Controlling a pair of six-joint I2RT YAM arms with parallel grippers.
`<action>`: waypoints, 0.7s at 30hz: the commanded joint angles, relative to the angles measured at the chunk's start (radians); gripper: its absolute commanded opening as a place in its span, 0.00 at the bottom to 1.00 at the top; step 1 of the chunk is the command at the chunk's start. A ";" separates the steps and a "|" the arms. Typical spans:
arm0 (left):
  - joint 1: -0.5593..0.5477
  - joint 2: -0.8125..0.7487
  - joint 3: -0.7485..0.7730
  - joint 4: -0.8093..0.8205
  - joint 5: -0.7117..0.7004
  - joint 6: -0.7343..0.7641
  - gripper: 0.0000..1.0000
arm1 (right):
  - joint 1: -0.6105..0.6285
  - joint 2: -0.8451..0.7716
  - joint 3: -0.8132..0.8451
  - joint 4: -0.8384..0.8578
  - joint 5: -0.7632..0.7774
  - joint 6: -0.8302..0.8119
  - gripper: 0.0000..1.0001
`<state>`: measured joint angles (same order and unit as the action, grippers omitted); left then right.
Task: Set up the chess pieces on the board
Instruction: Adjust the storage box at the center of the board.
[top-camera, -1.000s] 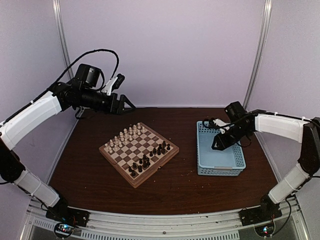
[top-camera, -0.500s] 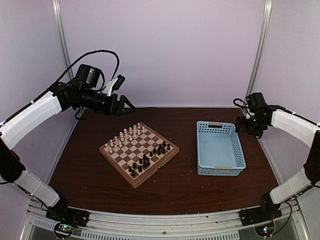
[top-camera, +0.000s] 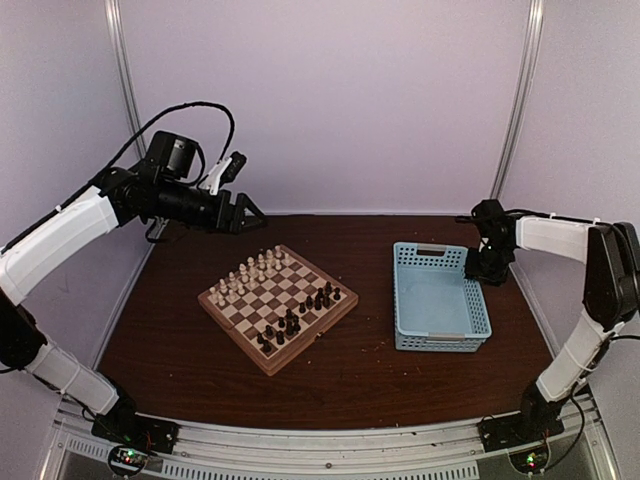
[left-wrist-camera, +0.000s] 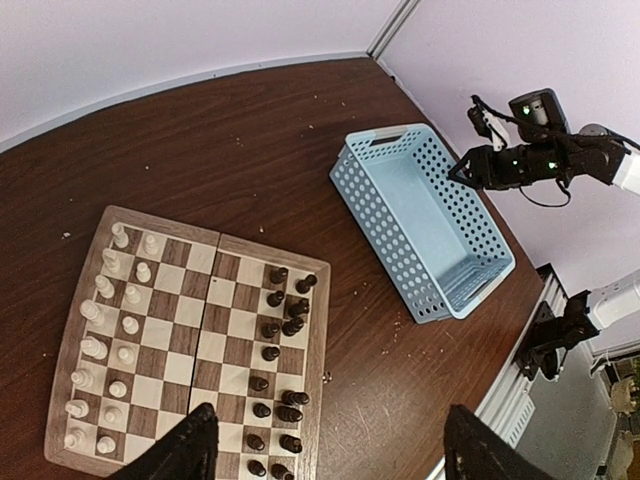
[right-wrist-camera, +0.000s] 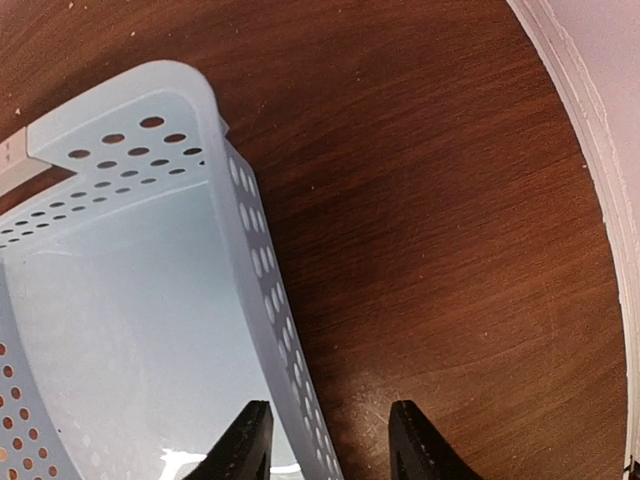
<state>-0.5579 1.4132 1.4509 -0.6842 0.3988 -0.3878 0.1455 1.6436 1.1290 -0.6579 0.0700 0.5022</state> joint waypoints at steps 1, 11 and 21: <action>0.000 -0.029 -0.016 0.017 -0.008 -0.001 0.77 | -0.004 0.016 0.025 -0.020 0.027 0.007 0.41; 0.000 -0.040 -0.041 0.017 -0.014 0.001 0.77 | -0.023 0.030 0.063 -0.070 -0.145 0.023 0.01; 0.000 -0.050 -0.057 0.018 -0.030 0.008 0.78 | -0.050 -0.108 0.128 -0.171 -0.356 0.142 0.00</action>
<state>-0.5579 1.3853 1.4097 -0.6849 0.3832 -0.3874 0.1028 1.6203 1.2186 -0.7753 -0.1753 0.5583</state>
